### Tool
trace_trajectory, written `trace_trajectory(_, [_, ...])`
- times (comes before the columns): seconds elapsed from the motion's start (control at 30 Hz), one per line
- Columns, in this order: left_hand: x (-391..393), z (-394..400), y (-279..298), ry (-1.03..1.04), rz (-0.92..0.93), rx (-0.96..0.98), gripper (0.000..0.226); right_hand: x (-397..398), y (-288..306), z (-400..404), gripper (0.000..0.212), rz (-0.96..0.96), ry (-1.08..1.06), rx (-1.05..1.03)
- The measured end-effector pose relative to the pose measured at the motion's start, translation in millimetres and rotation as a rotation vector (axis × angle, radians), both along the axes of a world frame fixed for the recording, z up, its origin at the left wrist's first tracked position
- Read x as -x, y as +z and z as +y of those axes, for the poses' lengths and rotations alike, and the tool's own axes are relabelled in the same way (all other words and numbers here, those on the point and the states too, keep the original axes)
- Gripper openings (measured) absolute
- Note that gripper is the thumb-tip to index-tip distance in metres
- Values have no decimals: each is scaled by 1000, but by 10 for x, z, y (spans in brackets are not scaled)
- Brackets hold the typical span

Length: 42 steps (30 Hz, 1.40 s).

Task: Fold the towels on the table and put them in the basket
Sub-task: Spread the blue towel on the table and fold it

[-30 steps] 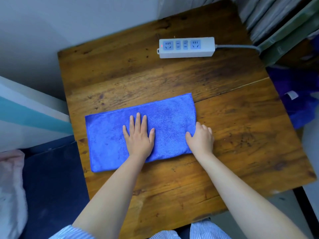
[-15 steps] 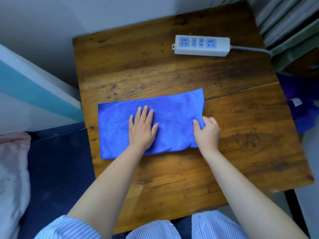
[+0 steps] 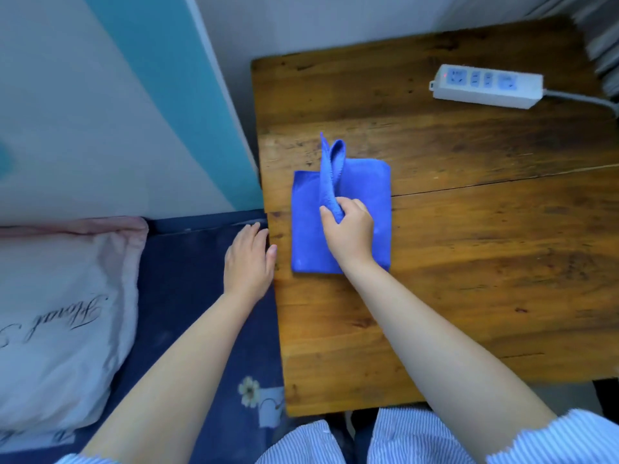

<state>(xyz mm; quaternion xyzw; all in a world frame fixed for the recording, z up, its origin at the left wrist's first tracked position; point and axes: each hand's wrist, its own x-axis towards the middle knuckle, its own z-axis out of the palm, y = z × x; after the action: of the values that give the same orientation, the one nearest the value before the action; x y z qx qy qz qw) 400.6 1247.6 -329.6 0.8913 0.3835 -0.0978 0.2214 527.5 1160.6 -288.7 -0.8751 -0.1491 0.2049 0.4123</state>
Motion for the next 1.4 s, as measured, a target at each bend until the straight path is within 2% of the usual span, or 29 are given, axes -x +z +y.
trace_trajectory(0.1, [129, 103, 5, 37, -14, 22, 43, 149, -170, 157, 37, 173, 111, 76])
trace_trajectory(0.17, [180, 145, -14, 71, -43, 59, 42, 199, -225, 161, 39, 239, 121, 78])
trace_trajectory(0.3, [112, 133, 9, 211, -171, 264, 41, 197, -187, -119, 33, 50, 69, 0])
trace_trajectory(0.37, [-16, 51, 73, 333, -225, 442, 43, 166, -190, -354, 40, -83, 134, 15])
trace_trajectory(0.43, [-157, -17, 105, 458, -260, 566, 50, 102, -253, -590, 50, -259, 302, 194])
trace_trajectory(0.47, [-217, -38, 109, 490, -262, 592, 52, 72, -259, -674, 56, -289, 391, 328])
trace_trajectory(0.53, [-302, -61, 105, 486, -249, 566, 49, 52, -322, -790, 68, -260, 507, 597])
trace_trajectory(0.57, [-336, -71, 101, 469, -243, 531, 44, 54, -349, -810, 70, -249, 522, 649])
trace_trajectory(0.63, [-382, -87, 106, 444, -259, 485, 28, 72, -424, -798, 66, -312, 519, 632])
trace_trajectory(0.77, [-458, -123, 169, 400, -439, 554, 4, 25, -518, -788, 62, -252, 346, 461])
trace_trajectory(0.83, [-461, -167, 191, 426, -518, 609, 17, -2, -494, -834, 65, -253, 202, 374])
trace_trajectory(0.9, [-421, -254, 154, 461, -504, 618, 24, -2, -509, -917, 66, -267, 152, 369])
trace_trajectory(1.03, [-296, -399, -15, 560, -360, 547, 9, 79, -618, -997, 60, -257, 218, 401])
trace_trajectory(1.23, [-268, -422, -66, 360, -235, 429, 6, 55, -570, -1037, 71, -170, 258, 479])
trace_trajectory(1.33, [-273, -430, -35, 283, -160, 355, 20, 51, -669, -1084, 70, -217, 266, 432])
trace_trajectory(1.4, [-259, -460, -30, 239, -103, 264, 33, 74, -642, -1085, 74, -253, 301, 484])
